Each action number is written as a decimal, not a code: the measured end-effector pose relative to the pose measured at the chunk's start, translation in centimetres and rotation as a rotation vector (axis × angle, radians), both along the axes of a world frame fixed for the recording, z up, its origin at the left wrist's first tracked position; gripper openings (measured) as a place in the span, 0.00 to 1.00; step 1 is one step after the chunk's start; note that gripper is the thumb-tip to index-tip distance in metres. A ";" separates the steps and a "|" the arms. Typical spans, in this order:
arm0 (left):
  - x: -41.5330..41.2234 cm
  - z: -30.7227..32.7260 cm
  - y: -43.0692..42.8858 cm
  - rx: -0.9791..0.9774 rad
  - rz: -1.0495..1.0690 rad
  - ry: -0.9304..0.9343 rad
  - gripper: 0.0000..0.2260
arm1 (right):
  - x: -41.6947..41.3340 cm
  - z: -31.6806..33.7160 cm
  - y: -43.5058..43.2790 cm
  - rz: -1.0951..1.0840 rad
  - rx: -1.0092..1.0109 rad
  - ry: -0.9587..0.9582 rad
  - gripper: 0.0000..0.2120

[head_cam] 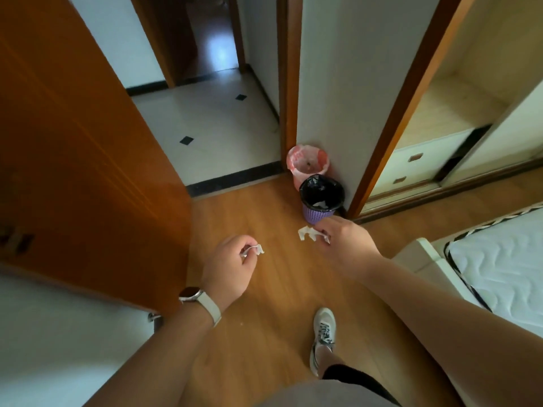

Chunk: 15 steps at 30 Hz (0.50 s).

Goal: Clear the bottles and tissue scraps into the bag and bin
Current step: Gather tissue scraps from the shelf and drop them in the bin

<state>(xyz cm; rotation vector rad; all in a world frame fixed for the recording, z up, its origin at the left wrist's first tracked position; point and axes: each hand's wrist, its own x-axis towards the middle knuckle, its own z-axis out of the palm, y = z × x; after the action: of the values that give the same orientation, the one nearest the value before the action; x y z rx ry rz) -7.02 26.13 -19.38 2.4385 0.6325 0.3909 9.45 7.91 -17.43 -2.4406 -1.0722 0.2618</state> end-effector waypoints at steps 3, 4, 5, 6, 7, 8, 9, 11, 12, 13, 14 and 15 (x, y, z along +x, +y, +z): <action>6.6 0.1 0.1 -0.010 -0.018 0.016 0.05 | 6.0 -0.5 -0.1 -0.020 -0.004 0.032 0.07; 8.8 0.2 0.1 -0.012 -0.025 0.022 0.05 | 8.0 -0.6 -0.3 -0.029 -0.008 0.042 0.06; 11.0 0.3 0.1 -0.007 -0.031 0.028 0.05 | 9.9 -0.7 -0.5 -0.033 -0.010 0.047 0.06; 13.0 0.4 0.1 -0.001 -0.041 0.032 0.05 | 11.8 -0.9 -0.6 -0.034 -0.012 0.049 0.07; 14.9 0.5 0.0 0.001 -0.052 0.038 0.05 | 13.5 -1.1 -0.8 -0.039 -0.014 0.054 0.07; 16.6 0.7 -0.1 0.003 -0.069 0.040 0.05 | 15.2 -1.2 -0.8 -0.046 -0.016 0.059 0.07; 18.2 0.8 -0.2 0.010 -0.087 0.045 0.04 | 16.6 -1.3 -0.9 -0.056 -0.020 0.069 0.07; 21.0 1.2 -0.4 0.032 -0.122 0.060 0.04 | 19.2 -1.5 -1.2 -0.082 -0.022 0.091 0.07; 21.9 1.3 -0.4 0.036 -0.136 0.068 0.04 | 19.9 -1.6 -1.2 -0.088 -0.017 0.092 0.08; 22.6 1.3 -0.4 0.037 -0.145 0.076 0.05 | 20.5 -1.7 -1.3 -0.089 -0.011 0.091 0.08; 23.7 1.4 -0.3 0.039 -0.157 0.084 0.05 | 21.4 -1.8 -1.3 -0.091 -0.009 0.095 0.09; 24.7 1.3 -0.1 0.047 -0.171 0.091 0.05 | 22.3 -1.9 -1.4 -0.090 -0.013 0.099 0.09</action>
<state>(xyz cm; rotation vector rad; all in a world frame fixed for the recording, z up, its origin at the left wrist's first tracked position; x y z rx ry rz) 17.71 25.99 -18.05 2.5433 0.4517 0.2291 31.71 6.47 -19.32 -2.4521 -0.9187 0.3567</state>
